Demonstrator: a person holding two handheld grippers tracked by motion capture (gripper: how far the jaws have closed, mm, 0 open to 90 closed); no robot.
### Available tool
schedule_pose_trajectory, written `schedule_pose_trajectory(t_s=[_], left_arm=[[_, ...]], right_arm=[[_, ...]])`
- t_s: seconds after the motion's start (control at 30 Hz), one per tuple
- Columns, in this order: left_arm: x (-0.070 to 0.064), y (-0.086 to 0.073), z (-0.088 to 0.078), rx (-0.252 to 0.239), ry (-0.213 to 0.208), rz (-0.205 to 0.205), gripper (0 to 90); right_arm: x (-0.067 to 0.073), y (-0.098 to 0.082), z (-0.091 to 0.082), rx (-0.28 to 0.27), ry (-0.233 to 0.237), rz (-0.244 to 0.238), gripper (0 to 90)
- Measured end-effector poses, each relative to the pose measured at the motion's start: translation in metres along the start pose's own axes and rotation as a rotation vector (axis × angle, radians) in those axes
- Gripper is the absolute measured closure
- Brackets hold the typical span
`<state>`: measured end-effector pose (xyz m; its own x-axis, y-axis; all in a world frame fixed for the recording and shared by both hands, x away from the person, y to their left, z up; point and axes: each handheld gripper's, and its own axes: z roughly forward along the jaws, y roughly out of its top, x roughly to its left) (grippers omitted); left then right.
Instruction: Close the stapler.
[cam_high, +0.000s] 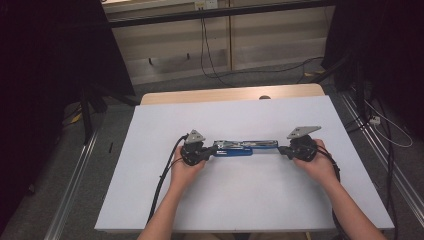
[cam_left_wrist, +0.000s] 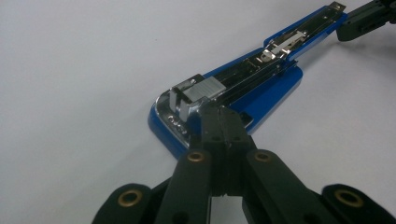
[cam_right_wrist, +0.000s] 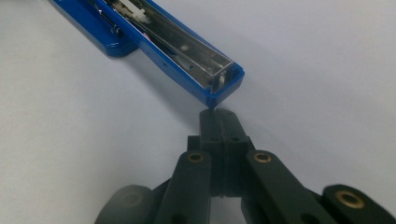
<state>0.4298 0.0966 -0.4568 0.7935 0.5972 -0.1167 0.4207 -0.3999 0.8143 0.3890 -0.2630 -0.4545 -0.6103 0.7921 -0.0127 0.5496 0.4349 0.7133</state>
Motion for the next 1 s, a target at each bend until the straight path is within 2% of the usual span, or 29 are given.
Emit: schedule_pose_trajectory(t_s=[0.27, 0.63, 1.0], left_arm=[[-0.002, -0.002, 0.004, -0.007, 0.012, 0.025, 90.0], [-0.002, -0.002, 0.005, -0.012, 0.010, 0.012, 90.0], [-0.002, -0.002, 0.005, -0.009, 0.008, 0.014, 90.0]], right_arm=[[0.001, 0.001, 0.000, -0.009, 0.011, 0.002, 90.0], [0.000, 0.004, -0.002, -0.034, 0.017, 0.014, 90.0], [0.004, 0.013, 0.001, -0.076, 0.035, 0.004, 90.0]])
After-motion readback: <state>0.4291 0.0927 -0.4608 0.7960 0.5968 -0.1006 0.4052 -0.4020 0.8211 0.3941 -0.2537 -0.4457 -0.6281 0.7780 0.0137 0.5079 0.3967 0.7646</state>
